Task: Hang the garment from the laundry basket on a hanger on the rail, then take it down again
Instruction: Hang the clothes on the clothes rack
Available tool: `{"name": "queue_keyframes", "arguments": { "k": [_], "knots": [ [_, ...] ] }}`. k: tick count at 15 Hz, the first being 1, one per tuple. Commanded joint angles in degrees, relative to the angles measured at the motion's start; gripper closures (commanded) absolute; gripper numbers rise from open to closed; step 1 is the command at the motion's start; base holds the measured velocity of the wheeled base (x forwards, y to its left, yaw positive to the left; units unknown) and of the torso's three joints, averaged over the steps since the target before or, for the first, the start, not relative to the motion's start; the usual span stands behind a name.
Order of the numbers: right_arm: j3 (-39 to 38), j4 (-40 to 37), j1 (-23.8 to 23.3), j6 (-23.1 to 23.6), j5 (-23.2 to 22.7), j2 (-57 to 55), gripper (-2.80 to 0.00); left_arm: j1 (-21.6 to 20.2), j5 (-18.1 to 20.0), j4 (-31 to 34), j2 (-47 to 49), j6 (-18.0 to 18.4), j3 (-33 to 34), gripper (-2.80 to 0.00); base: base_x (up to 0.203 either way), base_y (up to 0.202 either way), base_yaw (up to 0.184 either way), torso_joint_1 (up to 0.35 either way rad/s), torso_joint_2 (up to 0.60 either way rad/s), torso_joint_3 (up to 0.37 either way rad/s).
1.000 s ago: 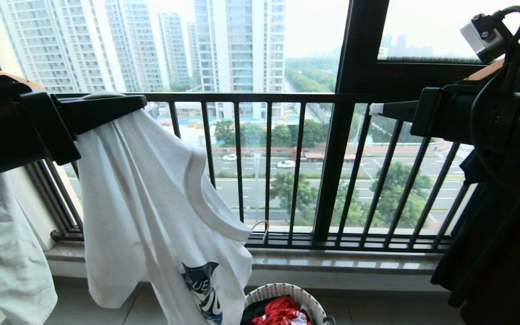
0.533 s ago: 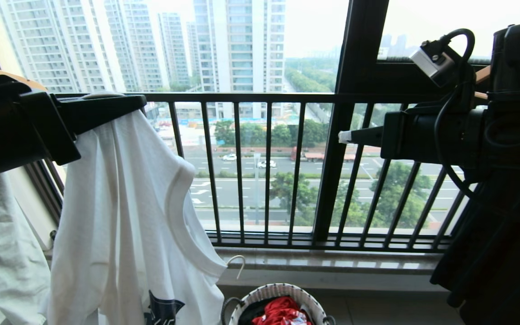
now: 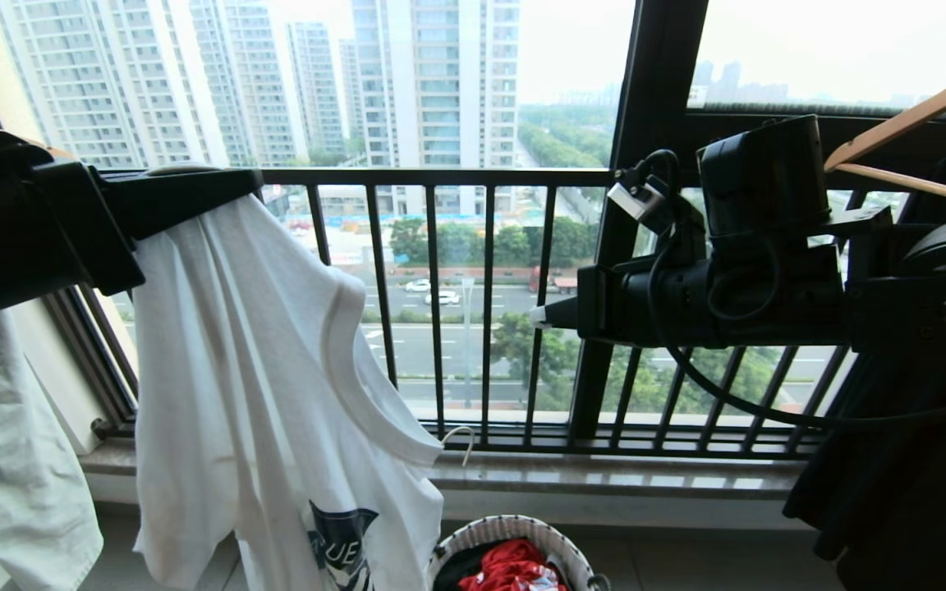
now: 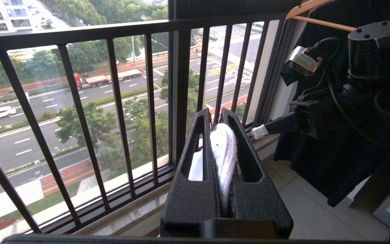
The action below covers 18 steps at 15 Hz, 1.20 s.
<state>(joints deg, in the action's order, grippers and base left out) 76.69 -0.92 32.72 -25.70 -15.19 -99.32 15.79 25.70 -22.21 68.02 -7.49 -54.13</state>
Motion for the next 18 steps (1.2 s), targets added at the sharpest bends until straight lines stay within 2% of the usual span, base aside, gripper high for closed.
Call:
{"name": "queue_keyframes", "arguments": {
  "k": [1, 3, 7, 8, 11, 13, 15, 18],
  "knots": [
    [3.33, -2.64, 0.79, -3.39, -0.08, -4.88, 0.00, -0.14, 0.05, -0.20, 0.09, 0.01, -0.10, 0.00, 0.000, 0.000, 0.000, 0.000, 0.00, 0.000],
    [5.31, -5.30, 1.83, -5.33, -0.08, -7.68, 0.00, -0.30, -0.30, -0.20, 0.41, 0.08, -0.36, 0.00, 0.000, 0.000, 0.000, 0.000, 0.00, 0.000],
    [9.10, -10.21, 5.36, -9.26, -0.04, -13.85, 0.00, -0.41, -4.34, -0.55, 3.96, 0.37, -1.77, 0.00, 0.000, 0.000, 0.000, 0.000, 0.00, 0.000],
    [9.80, -10.60, 5.85, -10.73, -0.02, -15.22, -2.80, -0.41, -4.34, -0.55, 4.10, 0.37, -1.77, 0.00, 0.000, 0.000, 0.000, 0.000, 0.00, 0.000],
    [12.44, -11.01, 7.02, -16.16, 0.83, -18.57, -2.80, -0.47, -4.34, -0.64, 4.05, 0.37, -1.86, 0.00, 0.000, 0.000, 0.000, 0.000, 0.00, 0.000],
    [12.96, -11.39, 7.72, -17.82, 1.04, -19.81, -2.80, -0.49, -4.43, -0.64, 3.96, 0.37, -1.86, 0.00, 0.000, 0.000, 0.000, 0.000, 0.00, 0.000],
    [14.71, -11.43, 7.96, -22.50, 0.94, -21.83, -2.80, -0.49, -4.43, -0.64, 3.96, 0.34, -1.86, 0.00, 0.000, 0.000, 0.000, 0.000, 0.00, 0.000],
    [15.84, -10.96, 7.97, -26.11, 0.70, -23.55, -2.80, -0.49, -4.43, -0.64, 3.87, 0.28, -1.86, 0.00, 0.000, 0.000, 0.000, 0.000, 0.00, 0.000]
  ]
}}
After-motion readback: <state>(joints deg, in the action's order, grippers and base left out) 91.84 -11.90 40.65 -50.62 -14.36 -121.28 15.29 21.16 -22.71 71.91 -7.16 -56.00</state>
